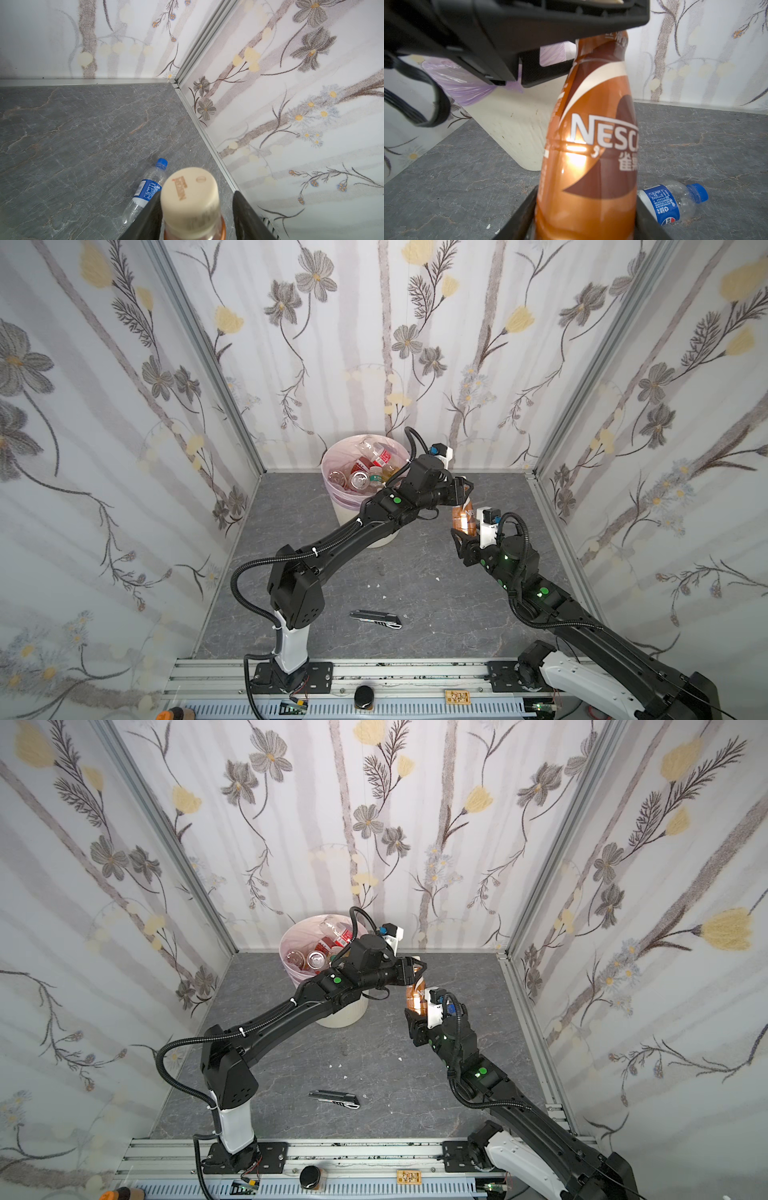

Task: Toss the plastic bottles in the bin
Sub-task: 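Close the left gripper on the cap end of the Nescafe bottle, then carry the Nescafe bottle with the left gripper into the bin while right releases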

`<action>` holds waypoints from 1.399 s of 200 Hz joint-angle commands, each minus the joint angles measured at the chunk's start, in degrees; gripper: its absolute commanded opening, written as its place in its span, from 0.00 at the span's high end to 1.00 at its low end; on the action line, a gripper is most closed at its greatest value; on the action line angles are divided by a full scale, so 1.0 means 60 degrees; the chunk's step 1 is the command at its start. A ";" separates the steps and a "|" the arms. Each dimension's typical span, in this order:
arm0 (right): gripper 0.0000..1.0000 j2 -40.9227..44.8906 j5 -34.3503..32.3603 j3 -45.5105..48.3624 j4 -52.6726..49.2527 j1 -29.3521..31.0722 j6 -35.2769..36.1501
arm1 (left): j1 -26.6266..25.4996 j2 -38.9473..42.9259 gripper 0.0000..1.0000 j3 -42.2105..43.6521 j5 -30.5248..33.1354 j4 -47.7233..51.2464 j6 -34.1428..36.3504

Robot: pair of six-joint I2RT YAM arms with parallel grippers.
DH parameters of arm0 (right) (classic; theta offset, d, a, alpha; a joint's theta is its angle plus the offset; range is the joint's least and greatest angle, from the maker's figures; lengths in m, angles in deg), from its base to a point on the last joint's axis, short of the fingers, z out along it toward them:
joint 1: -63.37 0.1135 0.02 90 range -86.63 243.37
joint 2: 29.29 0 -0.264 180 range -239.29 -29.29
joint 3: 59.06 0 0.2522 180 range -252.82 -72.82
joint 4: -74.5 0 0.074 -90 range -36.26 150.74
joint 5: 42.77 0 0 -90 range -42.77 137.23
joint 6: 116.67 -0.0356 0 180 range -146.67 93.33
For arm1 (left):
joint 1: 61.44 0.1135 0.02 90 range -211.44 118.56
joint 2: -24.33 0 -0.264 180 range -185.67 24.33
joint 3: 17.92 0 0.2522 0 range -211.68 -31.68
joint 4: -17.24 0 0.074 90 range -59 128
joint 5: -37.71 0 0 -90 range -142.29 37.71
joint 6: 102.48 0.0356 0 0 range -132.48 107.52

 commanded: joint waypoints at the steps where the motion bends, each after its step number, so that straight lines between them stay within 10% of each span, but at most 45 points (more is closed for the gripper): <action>1: 0.47 0.0016 -0.0060 0.0011 0.0610 0.0023 0.0167 | 0.0019 -0.0100 0.46 -0.0193 -0.0071 -0.0022 0.0003; 72: 0.44 -0.0160 -0.0083 -0.0003 0.0766 0.0020 0.0196 | 0.0053 -0.0161 0.68 -0.0348 -0.0147 0.0022 0.0040; 122: 0.10 -0.0109 -0.0393 -0.0046 0.0601 0.0019 0.0081 | 0.0047 -0.0044 0.77 -0.0311 0.0223 0.0076 0.0500; 219: 0.00 0.0925 -0.1066 0.0730 0.0682 -0.0143 -0.0433 | 0.0381 0.2669 0.82 -0.1665 0.4373 0.0401 0.4891; 280: 0.01 0.0490 -0.0912 0.0726 0.0826 -0.0157 -0.0620 | 0.0588 0.6763 0.82 0.1780 0.5501 -0.4890 0.6839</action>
